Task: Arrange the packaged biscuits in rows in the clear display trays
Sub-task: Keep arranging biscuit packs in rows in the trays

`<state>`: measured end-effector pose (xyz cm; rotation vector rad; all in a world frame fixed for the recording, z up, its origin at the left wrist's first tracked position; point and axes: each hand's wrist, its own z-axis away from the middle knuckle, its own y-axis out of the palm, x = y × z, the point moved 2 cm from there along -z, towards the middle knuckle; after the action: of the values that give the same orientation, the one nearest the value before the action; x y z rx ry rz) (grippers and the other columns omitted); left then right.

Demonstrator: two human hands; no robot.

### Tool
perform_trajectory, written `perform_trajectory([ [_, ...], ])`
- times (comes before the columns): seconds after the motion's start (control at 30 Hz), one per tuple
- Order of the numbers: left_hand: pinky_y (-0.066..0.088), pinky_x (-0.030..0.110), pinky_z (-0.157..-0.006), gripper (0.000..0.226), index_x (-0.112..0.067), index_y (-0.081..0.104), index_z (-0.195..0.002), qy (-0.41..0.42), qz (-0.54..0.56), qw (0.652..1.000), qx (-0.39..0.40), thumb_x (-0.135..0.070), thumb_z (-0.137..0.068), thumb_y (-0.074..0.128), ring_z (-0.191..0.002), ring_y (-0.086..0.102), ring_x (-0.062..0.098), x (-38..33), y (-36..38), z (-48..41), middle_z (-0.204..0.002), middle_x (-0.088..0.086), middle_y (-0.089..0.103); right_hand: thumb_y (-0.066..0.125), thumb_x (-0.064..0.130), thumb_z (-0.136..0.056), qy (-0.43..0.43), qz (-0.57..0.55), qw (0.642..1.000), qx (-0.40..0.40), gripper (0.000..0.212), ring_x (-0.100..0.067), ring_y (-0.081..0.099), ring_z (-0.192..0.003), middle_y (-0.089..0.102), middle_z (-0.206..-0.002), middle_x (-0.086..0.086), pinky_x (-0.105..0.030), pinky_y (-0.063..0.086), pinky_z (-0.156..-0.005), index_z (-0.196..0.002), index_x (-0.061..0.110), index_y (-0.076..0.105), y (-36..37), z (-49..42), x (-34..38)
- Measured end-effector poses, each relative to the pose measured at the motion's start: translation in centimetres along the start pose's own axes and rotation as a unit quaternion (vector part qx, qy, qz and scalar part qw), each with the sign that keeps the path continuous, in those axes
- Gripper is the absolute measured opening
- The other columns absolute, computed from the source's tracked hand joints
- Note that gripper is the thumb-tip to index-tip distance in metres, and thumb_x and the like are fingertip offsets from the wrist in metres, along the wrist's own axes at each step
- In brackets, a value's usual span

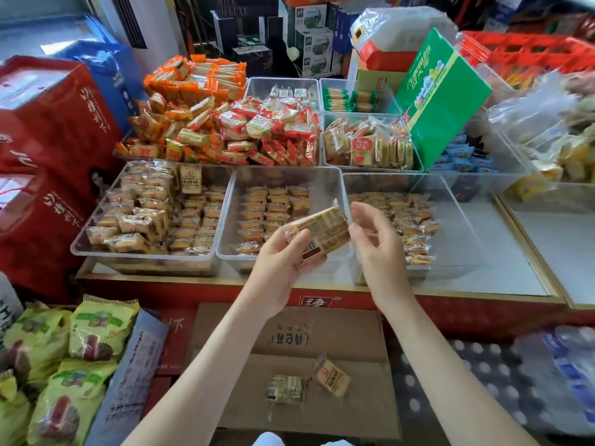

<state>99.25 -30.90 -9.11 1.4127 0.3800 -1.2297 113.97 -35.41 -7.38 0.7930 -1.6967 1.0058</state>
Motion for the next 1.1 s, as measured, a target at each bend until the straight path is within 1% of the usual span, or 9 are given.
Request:
perform_trajectory([
  [0.13,0.06,0.031,-0.077,0.034,-0.013,0.058,-0.122,-0.023,-0.008,0.999,0.044,-0.015,-0.088,0.058,-0.112,0.065,0.028,0.9,1.7,-1.4,-0.125,0.015,0.063,0.056,0.009,-0.096,0.172,-0.176,0.968,0.042,0.02,-0.018,0.066,-0.103,0.072,-0.104,-0.002,-0.031,0.054,-0.09,-0.106,0.019,0.07,-3.1,-2.2,-2.4],
  [0.43,0.059,0.039,-0.081,0.023,-0.012,0.06,-0.114,-0.068,-0.029,0.992,0.102,-0.012,-0.091,0.061,-0.11,0.065,0.028,5.4,6.3,-6.9,-0.115,0.009,0.067,0.05,-0.005,-0.092,0.294,-0.371,0.881,0.02,0.031,-0.017,0.07,-0.08,0.073,-0.084,-0.006,-0.025,0.056,-0.065,-0.077,0.01,0.073,-10.1,-5.3,-7.1],
  [0.53,0.059,0.043,-0.085,0.019,-0.014,0.063,-0.108,-0.066,-0.133,0.989,0.024,-0.016,-0.09,0.061,-0.107,0.068,0.024,8.0,8.5,-9.2,-0.116,0.013,0.067,0.051,0.001,-0.095,0.26,-0.142,0.955,-0.021,0.025,-0.016,0.062,-0.09,0.067,-0.093,0.0,-0.025,0.051,-0.073,-0.092,0.02,0.068,-13.0,-6.2,-9.4],
  [0.6,0.06,0.039,-0.082,0.016,-0.016,0.063,-0.107,-0.058,-0.197,0.979,-0.017,-0.015,-0.091,0.063,-0.099,0.07,0.019,9.7,10.4,-10.6,-0.112,0.013,0.067,0.058,0.022,-0.096,0.211,0.008,0.977,0.028,0.015,-0.01,0.057,-0.1,0.06,-0.106,0.006,-0.019,0.047,-0.078,-0.109,0.028,0.061,-14.4,-6.7,-9.9],
  [0.7,0.059,0.032,-0.078,0.025,-0.02,0.063,-0.11,-0.087,-0.214,0.972,0.044,-0.026,-0.086,0.064,-0.092,0.072,0.017,12.3,13.8,-12.5,-0.103,0.007,0.073,0.066,0.049,-0.084,0.193,0.139,0.954,0.183,0.065,-0.004,0.041,-0.12,0.041,-0.129,0.016,-0.024,0.041,-0.097,-0.141,0.032,0.041,-15.1,-7.9,-11.6],
  [0.87,0.051,0.022,-0.095,0.031,-0.036,0.057,-0.124,-0.093,-0.249,0.956,0.121,-0.042,-0.097,0.042,-0.114,0.064,0.01,15.7,16.1,-17.7,-0.12,-0.003,0.068,0.071,0.021,-0.088,0.155,0.226,0.955,0.115,0.046,-0.009,0.051,-0.102,0.056,-0.116,0.006,-0.013,0.036,-0.077,-0.129,0.025,0.053,-19.3,-13.0,-15.8],
  [0.93,0.044,0.017,-0.099,0.036,-0.033,0.047,-0.137,-0.033,-0.448,0.887,0.108,-0.041,-0.102,0.042,-0.125,0.055,0.011,17.1,15.7,-20.6,-0.133,-0.004,0.061,0.068,0.02,-0.09,0.149,0.3,0.934,0.128,0.033,-0.014,0.054,-0.095,0.058,-0.106,0.004,-0.02,0.039,-0.073,-0.12,0.019,0.056,-21.3,-15.3,-17.9],
  [1.03,0.013,0.041,-0.122,0.079,-0.026,0.009,-0.157,0.015,-0.725,0.675,0.135,-0.059,-0.095,0.046,-0.151,0.01,0.021,20.0,14.6,-24.5,-0.164,0.003,0.014,0.062,0.019,-0.092,0.147,0.47,0.842,0.22,0.021,-0.027,0.056,-0.106,0.061,-0.111,-0.003,-0.034,0.047,-0.083,-0.111,0.015,0.055,-22.2,-17.8,-20.5],
  [1.1,-0.012,0.05,-0.119,0.096,-0.029,-0.013,-0.154,0.002,-0.809,0.557,0.188,-0.074,-0.088,0.04,-0.149,-0.02,0.023,22.0,13.8,-26.1,-0.163,0.004,-0.017,0.056,0.011,-0.093,0.096,0.58,0.765,0.262,0.017,-0.03,0.052,-0.111,0.061,-0.116,-0.007,-0.034,0.041,-0.089,-0.11,0.014,0.054,-21.4,-18.7,-21.4],
])
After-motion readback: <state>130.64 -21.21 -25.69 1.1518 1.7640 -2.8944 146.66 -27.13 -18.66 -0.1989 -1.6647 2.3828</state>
